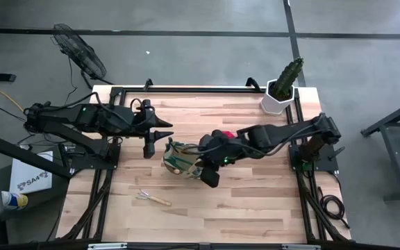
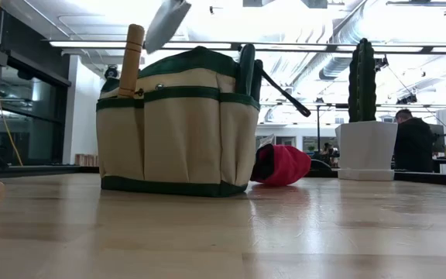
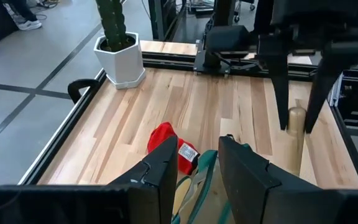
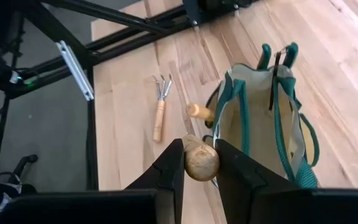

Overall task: Pick & Place Garden tools in Gardening bag
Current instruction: Put the light brown trowel into the gardening bag

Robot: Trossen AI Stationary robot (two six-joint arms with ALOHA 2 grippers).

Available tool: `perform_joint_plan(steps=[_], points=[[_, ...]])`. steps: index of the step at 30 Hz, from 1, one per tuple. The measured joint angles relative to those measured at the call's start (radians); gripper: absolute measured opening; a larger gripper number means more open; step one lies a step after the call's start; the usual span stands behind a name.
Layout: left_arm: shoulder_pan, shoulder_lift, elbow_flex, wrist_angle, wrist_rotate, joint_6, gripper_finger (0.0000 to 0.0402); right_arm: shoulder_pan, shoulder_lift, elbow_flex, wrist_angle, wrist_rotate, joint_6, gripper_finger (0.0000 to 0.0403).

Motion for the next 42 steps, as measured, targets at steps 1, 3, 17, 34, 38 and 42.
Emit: perform_joint_plan(steps=[1, 3, 17, 34, 38, 42], points=[[0.000, 0.000, 0.000, -0.001, 0.000, 0.000, 0.0112, 0.000, 0.007, 0.000, 0.002, 0.006, 0.009, 0.0059], [0.000, 0.000, 0.000, -0.004, 0.001, 0.000, 0.0112, 0.001, 0.018, 0.000, -0.005, 0.016, 0.021, 0.0059], [0.000, 0.000, 0.000, -0.026, 0.035, -0.007, 0.0112, 0.006, 0.042, 0.000, -0.051, 0.103, 0.096, 0.0059], [0.000, 0.001, 0.000, -0.032, 0.045, -0.006, 0.0112, 0.013, 0.043, -0.060, -0.041, 0.102, 0.173, 0.0058], [0.000, 0.001, 0.000, -0.032, 0.045, -0.003, 0.0112, 0.013, 0.043, -0.061, -0.041, 0.103, 0.144, 0.0058], [0.000, 0.001, 0.000, -0.044, 0.045, -0.003, 0.0112, 0.012, 0.049, -0.061, -0.035, 0.104, 0.135, 0.0059]])
